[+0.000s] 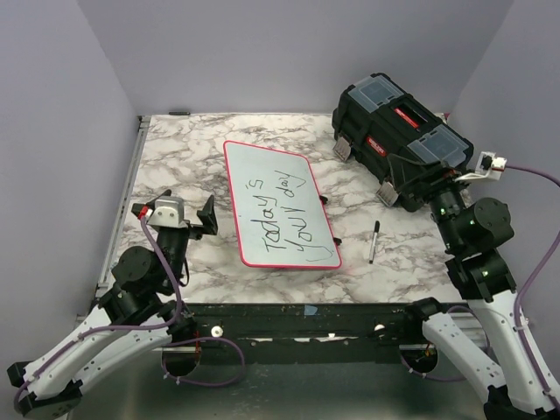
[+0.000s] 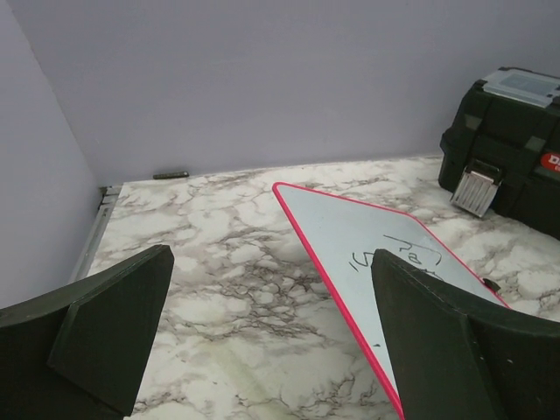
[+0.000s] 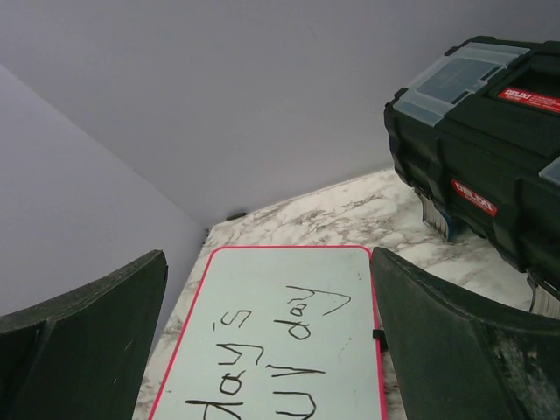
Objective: Write a sentence on the whiteboard
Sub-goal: Reset both arms
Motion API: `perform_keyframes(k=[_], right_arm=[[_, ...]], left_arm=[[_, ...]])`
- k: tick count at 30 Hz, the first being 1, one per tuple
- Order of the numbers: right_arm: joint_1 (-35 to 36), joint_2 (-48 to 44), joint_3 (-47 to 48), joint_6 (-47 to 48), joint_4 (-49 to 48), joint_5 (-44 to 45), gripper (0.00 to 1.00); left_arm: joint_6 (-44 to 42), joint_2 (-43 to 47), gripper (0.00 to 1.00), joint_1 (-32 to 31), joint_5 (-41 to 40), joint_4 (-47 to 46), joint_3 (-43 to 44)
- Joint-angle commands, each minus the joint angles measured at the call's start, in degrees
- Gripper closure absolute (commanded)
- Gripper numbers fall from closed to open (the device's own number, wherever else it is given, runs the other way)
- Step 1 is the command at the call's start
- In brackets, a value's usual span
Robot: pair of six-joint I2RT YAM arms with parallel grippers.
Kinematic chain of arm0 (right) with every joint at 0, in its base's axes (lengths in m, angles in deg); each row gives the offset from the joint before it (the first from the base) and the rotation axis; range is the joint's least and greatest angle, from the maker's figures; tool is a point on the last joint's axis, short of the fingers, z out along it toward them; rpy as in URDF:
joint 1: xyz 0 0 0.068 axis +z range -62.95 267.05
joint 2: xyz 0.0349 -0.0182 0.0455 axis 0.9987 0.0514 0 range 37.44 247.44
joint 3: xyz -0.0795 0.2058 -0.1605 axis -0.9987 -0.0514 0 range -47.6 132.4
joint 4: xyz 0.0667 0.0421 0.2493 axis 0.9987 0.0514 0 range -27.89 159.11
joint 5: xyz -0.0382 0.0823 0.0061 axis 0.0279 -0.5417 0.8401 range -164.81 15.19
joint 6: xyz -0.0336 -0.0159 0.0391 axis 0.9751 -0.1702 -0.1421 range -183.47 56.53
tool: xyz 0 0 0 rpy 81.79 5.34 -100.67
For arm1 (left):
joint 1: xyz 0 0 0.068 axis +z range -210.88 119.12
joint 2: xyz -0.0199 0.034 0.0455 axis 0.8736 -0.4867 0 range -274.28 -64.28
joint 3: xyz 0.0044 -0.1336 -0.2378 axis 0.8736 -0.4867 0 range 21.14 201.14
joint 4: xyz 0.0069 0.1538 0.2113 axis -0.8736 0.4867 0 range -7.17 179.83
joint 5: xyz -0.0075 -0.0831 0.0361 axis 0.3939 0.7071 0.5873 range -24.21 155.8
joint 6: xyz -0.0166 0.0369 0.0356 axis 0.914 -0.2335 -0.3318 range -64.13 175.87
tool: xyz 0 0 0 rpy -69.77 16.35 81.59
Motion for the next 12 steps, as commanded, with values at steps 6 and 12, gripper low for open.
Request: perform_keyframes(k=[6,12], right_arm=[[-0.4,-2.5,-2.1,-1.7,0.2,1.8,0.0],[-0.4,-3.2,-1.5,0.6,1.0,1.9,0.0]], left_arm=[[-0.3,3.0,0.02,1.3,-2.2,-3.2,-1.5],[-0.1,3.1,0.02,2.2,-0.7,-3.2,-1.5]])
